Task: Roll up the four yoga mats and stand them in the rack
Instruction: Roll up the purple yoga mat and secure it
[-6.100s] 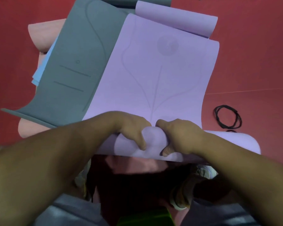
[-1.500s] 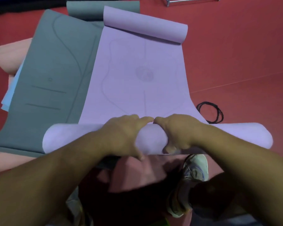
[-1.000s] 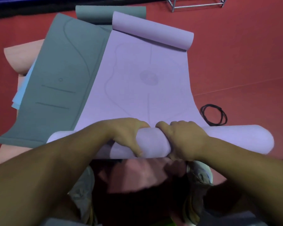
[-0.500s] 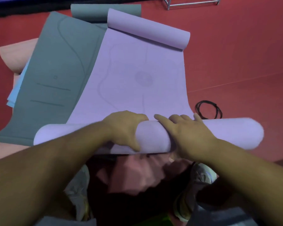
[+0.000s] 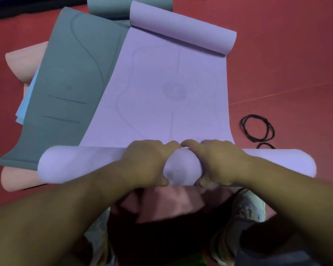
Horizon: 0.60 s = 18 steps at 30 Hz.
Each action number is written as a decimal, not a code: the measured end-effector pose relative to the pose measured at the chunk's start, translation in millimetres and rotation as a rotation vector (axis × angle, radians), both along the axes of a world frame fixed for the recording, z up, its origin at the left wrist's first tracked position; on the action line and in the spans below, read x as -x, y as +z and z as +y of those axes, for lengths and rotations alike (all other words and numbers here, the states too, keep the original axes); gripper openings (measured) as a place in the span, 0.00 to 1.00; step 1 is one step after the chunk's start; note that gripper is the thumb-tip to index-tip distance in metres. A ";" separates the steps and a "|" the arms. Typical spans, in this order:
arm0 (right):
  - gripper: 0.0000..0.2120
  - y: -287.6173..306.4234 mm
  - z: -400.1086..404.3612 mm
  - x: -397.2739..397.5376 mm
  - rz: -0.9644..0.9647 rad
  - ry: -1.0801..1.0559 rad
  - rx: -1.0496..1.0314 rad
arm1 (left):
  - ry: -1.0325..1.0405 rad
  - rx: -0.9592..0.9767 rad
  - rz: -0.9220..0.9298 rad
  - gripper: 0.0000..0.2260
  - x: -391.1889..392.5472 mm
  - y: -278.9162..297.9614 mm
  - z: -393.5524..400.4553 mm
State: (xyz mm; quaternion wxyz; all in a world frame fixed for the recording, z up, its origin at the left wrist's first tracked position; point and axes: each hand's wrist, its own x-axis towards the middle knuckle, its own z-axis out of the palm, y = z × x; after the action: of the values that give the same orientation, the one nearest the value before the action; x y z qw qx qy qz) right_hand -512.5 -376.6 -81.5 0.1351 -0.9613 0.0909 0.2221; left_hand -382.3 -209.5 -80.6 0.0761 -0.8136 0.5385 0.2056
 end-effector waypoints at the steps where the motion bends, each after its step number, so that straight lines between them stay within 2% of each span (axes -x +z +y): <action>1: 0.52 -2.2 5.2 -0.7 -0.020 0.018 0.069 | 0.022 -0.023 0.049 0.36 -7.7 -0.8 -2.1; 4: 0.59 -8.7 24.2 -4.8 -0.040 0.046 0.138 | 0.089 -0.149 0.355 0.32 -36.1 2.0 -9.4; 6: 0.56 -15.7 31.8 -7.0 -0.042 0.040 0.115 | 0.143 -0.212 0.568 0.30 -49.0 0.9 -11.7; 7: 0.52 -20.8 31.6 -7.4 -0.039 0.038 0.107 | 0.145 -0.234 0.601 0.30 -49.1 -1.3 -12.2; 10: 0.42 -25.9 16.7 -12.2 0.011 0.028 0.059 | 0.075 -0.156 0.476 0.41 -33.6 -9.4 -12.9; 13: 0.43 -22.1 -5.4 -21.0 0.107 -0.024 -0.127 | -0.087 -0.131 0.007 0.56 -15.8 -16.4 -6.3; 15: 0.44 -24.4 -11.0 -24.3 0.156 -0.053 -0.227 | -0.114 -0.105 -0.153 0.54 -5.2 -24.3 -2.3; 18: 0.49 -31.4 -4.2 -25.5 0.201 -0.042 -0.258 | -0.031 -0.072 -0.087 0.39 -1.6 -38.4 0.3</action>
State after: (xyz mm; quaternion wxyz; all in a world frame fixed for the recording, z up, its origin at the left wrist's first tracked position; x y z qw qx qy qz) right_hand -487.0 -380.8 -113.0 0.2521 -0.9069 0.0948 0.3241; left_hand -380.7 -209.2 -119.0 0.1319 -0.8103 0.5393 0.1879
